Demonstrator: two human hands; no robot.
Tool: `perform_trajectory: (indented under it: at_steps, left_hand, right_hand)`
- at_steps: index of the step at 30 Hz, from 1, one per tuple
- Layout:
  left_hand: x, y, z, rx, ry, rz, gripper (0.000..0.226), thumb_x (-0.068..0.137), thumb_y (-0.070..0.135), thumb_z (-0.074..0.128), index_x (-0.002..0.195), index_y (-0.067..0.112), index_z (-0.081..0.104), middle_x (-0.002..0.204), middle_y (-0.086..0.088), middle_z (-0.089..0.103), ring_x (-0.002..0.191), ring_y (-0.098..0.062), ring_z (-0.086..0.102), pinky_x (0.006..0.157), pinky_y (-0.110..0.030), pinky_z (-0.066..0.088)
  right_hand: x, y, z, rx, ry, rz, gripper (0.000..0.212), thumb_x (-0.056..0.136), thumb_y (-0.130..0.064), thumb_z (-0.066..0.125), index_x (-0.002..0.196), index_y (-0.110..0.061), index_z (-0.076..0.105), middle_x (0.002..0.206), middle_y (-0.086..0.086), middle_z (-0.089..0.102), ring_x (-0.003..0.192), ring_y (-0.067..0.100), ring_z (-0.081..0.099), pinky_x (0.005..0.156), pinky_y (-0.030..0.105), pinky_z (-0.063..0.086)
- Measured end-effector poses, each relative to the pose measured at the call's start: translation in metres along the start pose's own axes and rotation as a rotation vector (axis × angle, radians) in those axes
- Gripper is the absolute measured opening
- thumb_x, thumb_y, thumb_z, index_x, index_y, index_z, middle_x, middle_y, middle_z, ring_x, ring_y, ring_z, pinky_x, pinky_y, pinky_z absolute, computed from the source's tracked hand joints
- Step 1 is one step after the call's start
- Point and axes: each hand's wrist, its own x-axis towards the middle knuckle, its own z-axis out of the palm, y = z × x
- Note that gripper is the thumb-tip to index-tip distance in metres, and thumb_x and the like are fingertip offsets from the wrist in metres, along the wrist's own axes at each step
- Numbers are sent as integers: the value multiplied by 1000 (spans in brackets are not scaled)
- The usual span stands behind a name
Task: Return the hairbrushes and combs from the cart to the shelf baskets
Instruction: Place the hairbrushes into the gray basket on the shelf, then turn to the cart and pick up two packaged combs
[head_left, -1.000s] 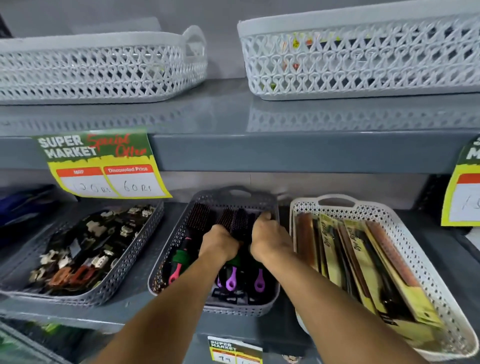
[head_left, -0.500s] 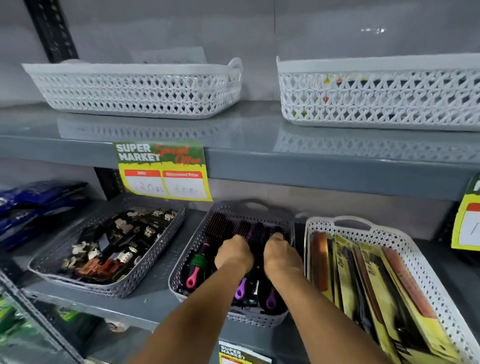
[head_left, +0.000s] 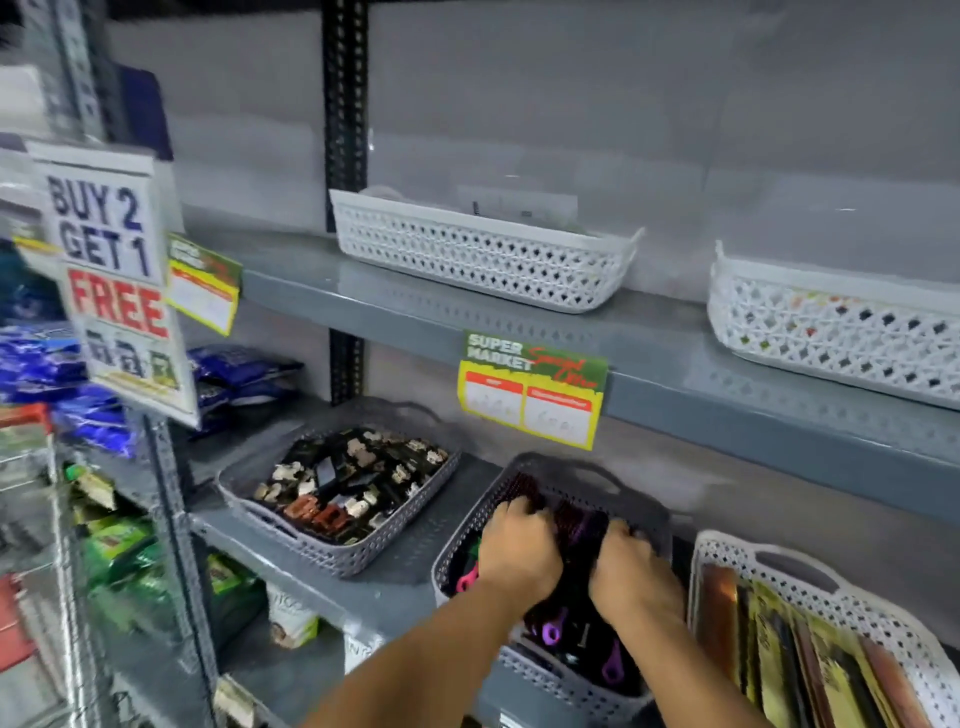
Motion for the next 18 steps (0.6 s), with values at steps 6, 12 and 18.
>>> perform_trajectory:
  at_steps: [6,12,18]
  left_hand:
    - [-21,-68,-48,77,216,32,36,85,20,39,114,7,57,116,-19,58,110,-41,48,91,-46,41]
    - [-58,-170,-104,115,260,-196,49,96,25,34,143,10,36,152,-22,31,141,-40,23,114,-46,23]
    - [-126,-290,-153,220,336,-440,51,95,26,34,144,12,34,153,-24,29,139,-41,25,112,-46,27]
  right_hand:
    - [-13,-76,-3,29,129,-208,28,90,-24,48,117,-16,45,122,7,53,110,29,58,76,39,51]
    - [-36,-173,15,42,189,-491,41,90,-32,50,128,-18,45,145,6,40,135,27,36,99,44,42]
    - [-78,-280,48,67,100,-729,51,92,-34,45,140,-22,34,160,9,15,145,27,14,112,51,21]
